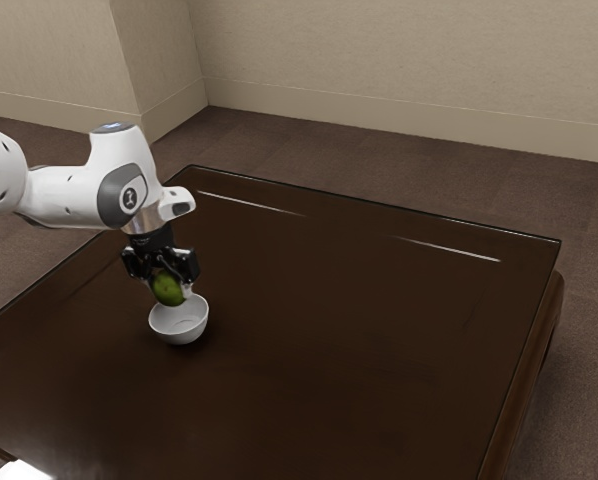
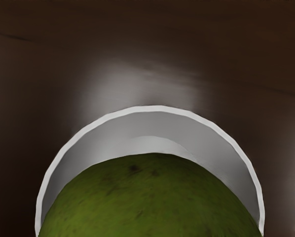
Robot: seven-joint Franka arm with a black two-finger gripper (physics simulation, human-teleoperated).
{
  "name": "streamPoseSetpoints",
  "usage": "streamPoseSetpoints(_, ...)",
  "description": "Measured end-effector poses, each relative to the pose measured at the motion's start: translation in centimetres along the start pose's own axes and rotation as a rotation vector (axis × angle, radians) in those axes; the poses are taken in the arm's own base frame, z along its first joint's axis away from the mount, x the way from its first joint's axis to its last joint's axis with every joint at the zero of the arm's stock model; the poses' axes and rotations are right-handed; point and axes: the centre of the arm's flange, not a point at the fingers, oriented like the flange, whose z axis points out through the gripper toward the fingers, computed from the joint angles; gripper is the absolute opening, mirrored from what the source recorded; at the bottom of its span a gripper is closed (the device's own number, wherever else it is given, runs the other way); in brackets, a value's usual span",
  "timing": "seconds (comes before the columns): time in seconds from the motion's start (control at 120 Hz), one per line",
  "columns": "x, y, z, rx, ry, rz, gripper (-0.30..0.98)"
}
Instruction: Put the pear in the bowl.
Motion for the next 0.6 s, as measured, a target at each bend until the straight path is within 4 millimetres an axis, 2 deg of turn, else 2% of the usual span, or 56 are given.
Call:
streamPoseSetpoints(0.283,0.0,-0.6,0.0,-0.016,-0.003,-0.002,0.59)
streamPoseSetpoints(0.35,0.0,-0.5,-1.2,-0.02,0.018,0.003,0.62)
streamPoseSetpoints(0.45,0.5,-0.1,-5.8,-0.03,0.094,0.018,0.64)
streamPoseSetpoints(0.542,2.8,0.7,-14.2,-0.006,0.196,0.064,0.66)
streamPoseSetpoints(0.6,3.3,1.6,-18.4,0.007,0.219,0.089,0.66)
